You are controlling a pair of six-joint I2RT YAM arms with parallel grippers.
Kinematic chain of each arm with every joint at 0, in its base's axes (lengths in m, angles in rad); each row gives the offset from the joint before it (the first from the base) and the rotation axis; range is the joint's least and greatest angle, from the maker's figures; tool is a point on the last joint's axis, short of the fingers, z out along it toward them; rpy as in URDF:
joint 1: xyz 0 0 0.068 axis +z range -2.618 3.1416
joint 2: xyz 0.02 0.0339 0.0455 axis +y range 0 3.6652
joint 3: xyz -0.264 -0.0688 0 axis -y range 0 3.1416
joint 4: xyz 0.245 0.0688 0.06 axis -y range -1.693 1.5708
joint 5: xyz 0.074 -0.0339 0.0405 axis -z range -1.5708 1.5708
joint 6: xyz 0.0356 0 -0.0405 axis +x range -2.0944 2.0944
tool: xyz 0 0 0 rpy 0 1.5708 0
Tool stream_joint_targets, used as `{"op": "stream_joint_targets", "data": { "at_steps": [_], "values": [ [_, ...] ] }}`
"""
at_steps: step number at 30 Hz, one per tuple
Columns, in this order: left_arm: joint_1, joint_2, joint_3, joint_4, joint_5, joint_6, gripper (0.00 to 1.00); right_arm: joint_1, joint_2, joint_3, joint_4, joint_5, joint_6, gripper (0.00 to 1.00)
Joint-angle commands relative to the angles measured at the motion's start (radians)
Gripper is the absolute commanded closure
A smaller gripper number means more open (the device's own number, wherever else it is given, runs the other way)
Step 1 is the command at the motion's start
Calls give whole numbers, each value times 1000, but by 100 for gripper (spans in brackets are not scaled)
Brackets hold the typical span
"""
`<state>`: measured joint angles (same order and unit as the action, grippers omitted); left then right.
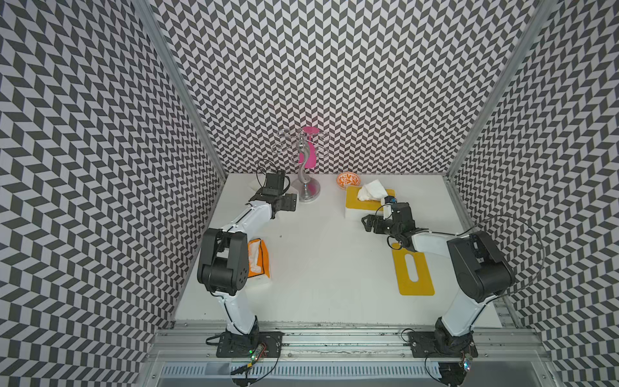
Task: Put the tissue paper into the tissue box
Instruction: Move the tissue box to the center of the board.
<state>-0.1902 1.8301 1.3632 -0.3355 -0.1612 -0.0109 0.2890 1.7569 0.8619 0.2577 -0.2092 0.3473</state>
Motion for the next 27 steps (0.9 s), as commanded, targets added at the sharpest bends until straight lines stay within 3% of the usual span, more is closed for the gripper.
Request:
{"op": "stream_joint_targets", "data": {
  "at_steps": [1,18,27],
  "values": [
    [-2,29,40,-21,-5,18,9,-10,-93,-3,11,2,-29,0],
    [-13,87,63,-41,55,28,34,-10,-499,-230,-29,-161,39,0],
    [-41,104,84,-78,62,29,64,-8,-703,-313,-79,-167,71,0]
  ]
}}
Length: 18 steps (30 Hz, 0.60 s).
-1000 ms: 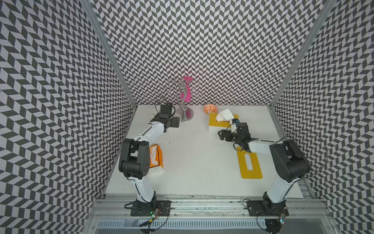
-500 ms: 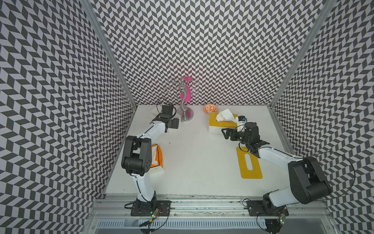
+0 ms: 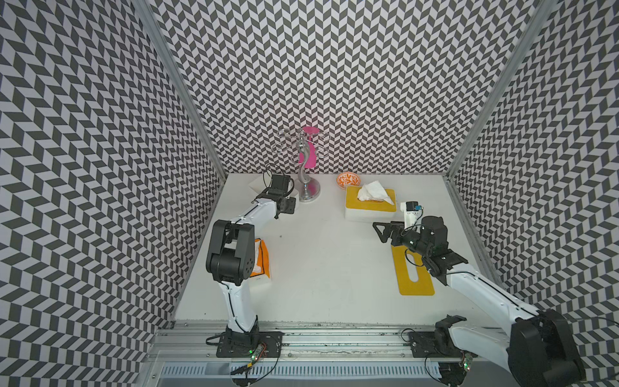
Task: Put the tissue paper into the tissue box
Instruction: Move the tissue box to the center of the board.
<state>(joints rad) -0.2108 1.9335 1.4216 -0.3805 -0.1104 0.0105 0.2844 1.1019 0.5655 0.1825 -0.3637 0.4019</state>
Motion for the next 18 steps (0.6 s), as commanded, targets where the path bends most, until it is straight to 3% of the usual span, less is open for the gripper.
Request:
{"op": "stream_joint_targets", "data": {
  "at_steps": [1,12,18],
  "values": [
    [-26,1,27,-39,8,8,66,-4,-64,-24,-8,-17,18,0],
    [-111,-53,14,-137,-56,-35,97,-2,-186,-81,-85,-89,9,0],
    [-180,-105,30,-193,-2,-152,100,-1,-249,-101,-136,-113,6,0]
  ]
}}
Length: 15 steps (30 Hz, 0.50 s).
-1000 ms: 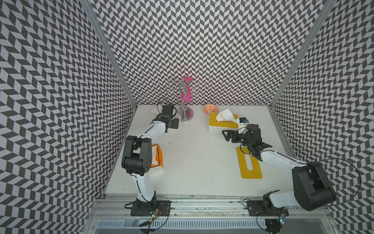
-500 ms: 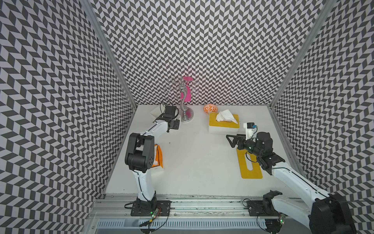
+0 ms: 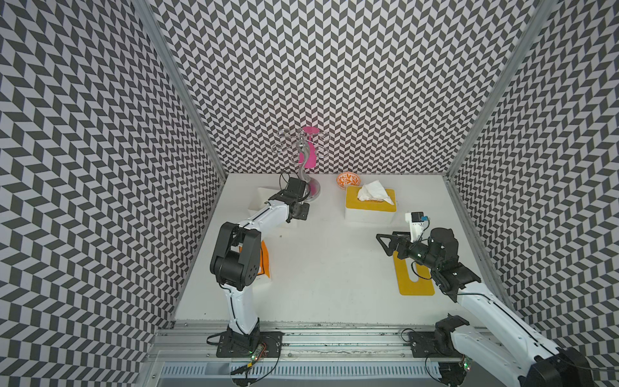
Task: Put the tissue paper into the tissue box
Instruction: Move the tissue box to the center of the board.
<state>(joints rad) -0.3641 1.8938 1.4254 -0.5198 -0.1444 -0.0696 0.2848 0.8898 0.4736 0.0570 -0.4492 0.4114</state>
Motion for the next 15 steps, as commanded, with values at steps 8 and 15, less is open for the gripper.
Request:
{"op": "stream_joint_targets", "data": {
  "at_steps": [8,15],
  "values": [
    [-94,-290,-158,69,203,-277,100,-2,-146,-14,-86,-34,-17,1],
    [-192,-425,-327,153,219,-404,100,-2,-189,-30,-91,-37,2,0]
  ]
}}
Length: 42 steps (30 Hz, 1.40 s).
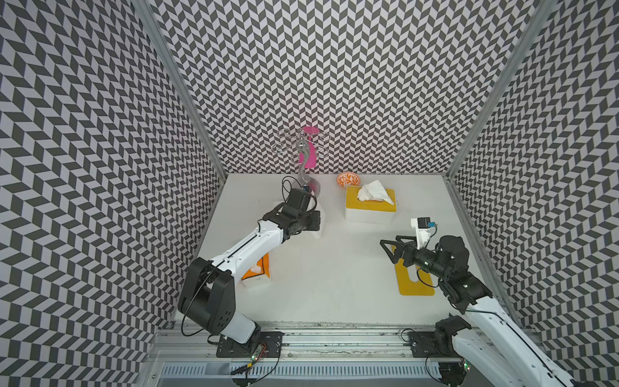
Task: Put the tissue paper into the tissue box
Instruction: Move the tissue box to the center of the board.
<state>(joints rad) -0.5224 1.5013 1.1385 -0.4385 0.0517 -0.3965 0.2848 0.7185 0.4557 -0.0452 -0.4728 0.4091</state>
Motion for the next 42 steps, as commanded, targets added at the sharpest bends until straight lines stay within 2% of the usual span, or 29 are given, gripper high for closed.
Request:
{"op": "stream_joint_targets", "data": {
  "at_steps": [1,7,13,23,27,29,31,33,36,39,42],
  "values": [
    [-50,-41,-63,86,23,-93,100,-2,-19,-14,11,-16,7,0],
    [-117,-55,-159,166,16,-163,99,-2,-14,-24,18,-27,17,0],
    [-139,-32,-200,266,44,-208,95,-2,5,-50,42,-40,32,0],
    [-142,-6,-201,304,57,-195,78,-1,25,-85,66,-54,34,0],
    [-139,-22,-180,271,19,-168,73,-1,32,-89,78,-68,47,0],
    [-128,-54,-168,251,-17,-148,59,4,40,-89,93,-84,59,0],
    [-101,-103,-162,229,-53,-129,31,21,53,-90,115,-85,84,0],
    [-48,-152,-164,217,-63,-113,12,50,71,-91,146,-80,110,0],
    [74,-210,-165,198,-40,-87,1,152,123,-81,215,-4,152,1],
    [200,-241,-172,207,15,-66,0,271,211,-47,288,84,174,0],
    [316,-218,-179,225,89,-59,0,338,340,14,341,129,205,1]
  ]
}}
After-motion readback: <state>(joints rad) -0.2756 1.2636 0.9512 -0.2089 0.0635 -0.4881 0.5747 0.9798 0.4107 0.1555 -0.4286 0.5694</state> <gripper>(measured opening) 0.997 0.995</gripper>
